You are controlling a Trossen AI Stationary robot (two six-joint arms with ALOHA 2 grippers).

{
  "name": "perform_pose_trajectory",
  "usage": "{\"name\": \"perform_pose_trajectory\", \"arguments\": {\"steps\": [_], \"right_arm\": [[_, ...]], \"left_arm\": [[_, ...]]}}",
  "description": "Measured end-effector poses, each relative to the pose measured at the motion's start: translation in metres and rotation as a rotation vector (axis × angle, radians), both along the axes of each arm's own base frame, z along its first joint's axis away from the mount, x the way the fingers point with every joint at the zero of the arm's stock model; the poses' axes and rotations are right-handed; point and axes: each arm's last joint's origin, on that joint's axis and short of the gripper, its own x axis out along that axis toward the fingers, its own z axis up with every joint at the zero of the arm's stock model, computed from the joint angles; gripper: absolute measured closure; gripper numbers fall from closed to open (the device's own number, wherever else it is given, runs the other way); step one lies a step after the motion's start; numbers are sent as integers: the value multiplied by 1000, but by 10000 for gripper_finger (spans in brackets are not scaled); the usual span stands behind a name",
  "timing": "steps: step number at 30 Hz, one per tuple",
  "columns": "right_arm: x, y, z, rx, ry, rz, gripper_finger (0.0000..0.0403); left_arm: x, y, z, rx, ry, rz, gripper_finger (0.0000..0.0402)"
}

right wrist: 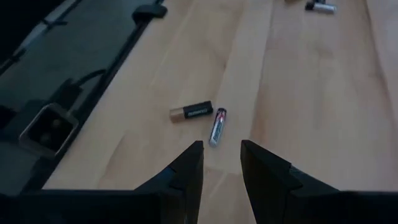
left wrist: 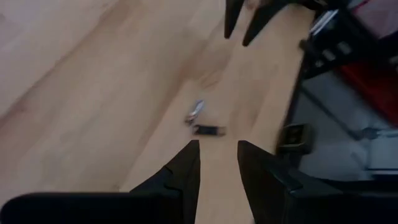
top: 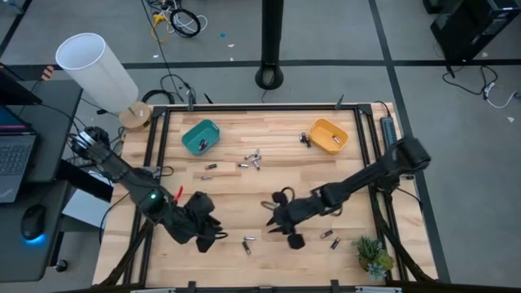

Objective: Sort batteries
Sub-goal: Put the silver battery into the yellow bin

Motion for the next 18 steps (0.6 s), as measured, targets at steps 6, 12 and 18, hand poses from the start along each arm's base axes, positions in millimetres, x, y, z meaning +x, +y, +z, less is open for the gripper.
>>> {"name": "perform_pose_trajectory", "arguments": {"steps": [6, 12, 18], "right_arm": [[31, 24, -24, 21, -38, -22, 286], [51, 33, -50, 56, 30, -74, 248], [59, 42, -57, -68, 23, -86, 199]], "left_arm": [[-9, -5, -11, 35, 31, -37, 282], [-13, -9, -12, 38, 31, -59, 282], [-15, -12, -12, 38, 31, -73, 282]]}}
